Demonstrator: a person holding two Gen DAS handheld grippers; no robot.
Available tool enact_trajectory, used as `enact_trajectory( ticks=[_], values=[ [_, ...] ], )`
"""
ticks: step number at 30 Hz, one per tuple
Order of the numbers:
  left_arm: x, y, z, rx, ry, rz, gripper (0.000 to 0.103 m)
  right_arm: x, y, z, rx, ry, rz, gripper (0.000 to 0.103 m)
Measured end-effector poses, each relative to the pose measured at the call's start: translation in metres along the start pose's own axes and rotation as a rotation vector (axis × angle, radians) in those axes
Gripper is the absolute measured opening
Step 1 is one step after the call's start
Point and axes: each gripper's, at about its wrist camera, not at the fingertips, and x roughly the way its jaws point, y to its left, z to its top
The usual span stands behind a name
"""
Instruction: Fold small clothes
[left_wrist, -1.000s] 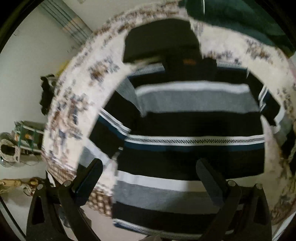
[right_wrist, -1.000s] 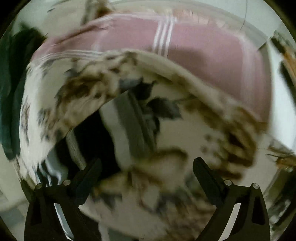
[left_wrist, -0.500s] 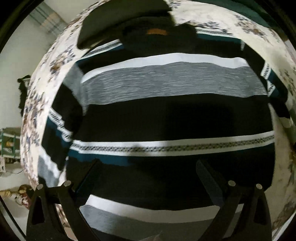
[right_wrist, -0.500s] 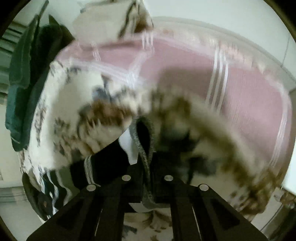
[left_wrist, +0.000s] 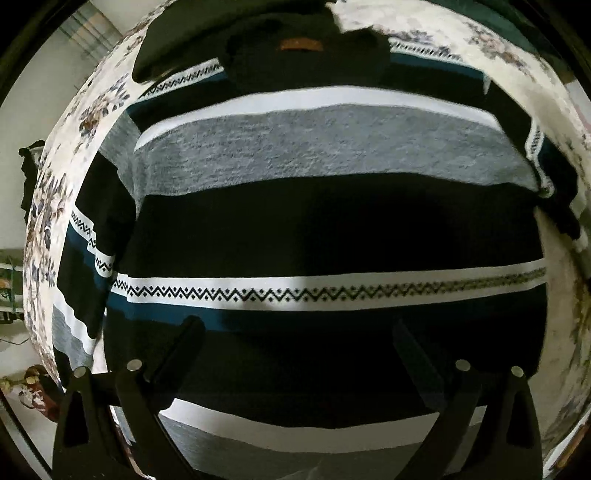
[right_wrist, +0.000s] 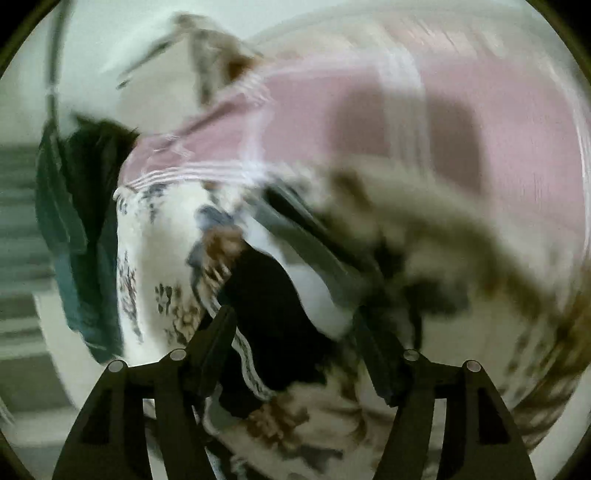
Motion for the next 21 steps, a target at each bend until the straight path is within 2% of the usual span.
enact_trajectory(
  ticks=[2, 3, 5, 6, 7, 8, 9, 12, 14, 18, 21],
  values=[
    [0.007, 0.005, -0.002, -0.006, 0.012, 0.004, 0.103, 0.022, -0.020, -0.002, 0.085, 0.027, 0.040, 0.068],
    [0.011, 0.009, -0.003, -0.013, 0.021, 0.007, 0.103, 0.030, -0.026, -0.001, 0.118, 0.011, 0.067, 0.068],
    [0.016, 0.015, -0.004, -0.027, 0.036, 0.009, 0.103, 0.039, -0.029, 0.004, 0.156, -0.046, 0.106, 0.068],
    [0.020, 0.019, -0.003, -0.041, 0.049, 0.011, 0.103, 0.042, -0.026, 0.006, 0.173, -0.102, 0.131, 0.067],
    [0.022, 0.022, -0.002, -0.053, 0.057, 0.012, 0.103, 0.043, -0.021, 0.007, 0.171, -0.132, 0.143, 0.064],
    [0.023, 0.024, -0.002, -0.062, 0.059, 0.012, 0.103, 0.047, -0.010, 0.007, 0.149, -0.159, 0.140, 0.041],
    [0.023, 0.027, -0.001, -0.071, 0.059, 0.013, 0.103, 0.053, 0.003, 0.008, 0.113, -0.153, 0.138, 0.006],
    [0.021, 0.036, 0.005, -0.084, 0.044, 0.015, 0.103, 0.062, 0.053, 0.006, -0.028, -0.127, 0.120, 0.007],
    [0.017, 0.042, 0.010, -0.091, 0.026, 0.014, 0.103, 0.047, 0.090, 0.005, -0.108, -0.133, 0.165, 0.007],
    [0.006, 0.052, 0.014, -0.129, -0.021, -0.017, 0.103, 0.002, 0.142, 0.004, -0.168, -0.177, 0.292, 0.007],
    [0.001, 0.065, 0.017, -0.176, -0.046, -0.040, 0.103, -0.023, 0.184, -0.016, -0.243, -0.173, 0.353, 0.007]
  ],
)
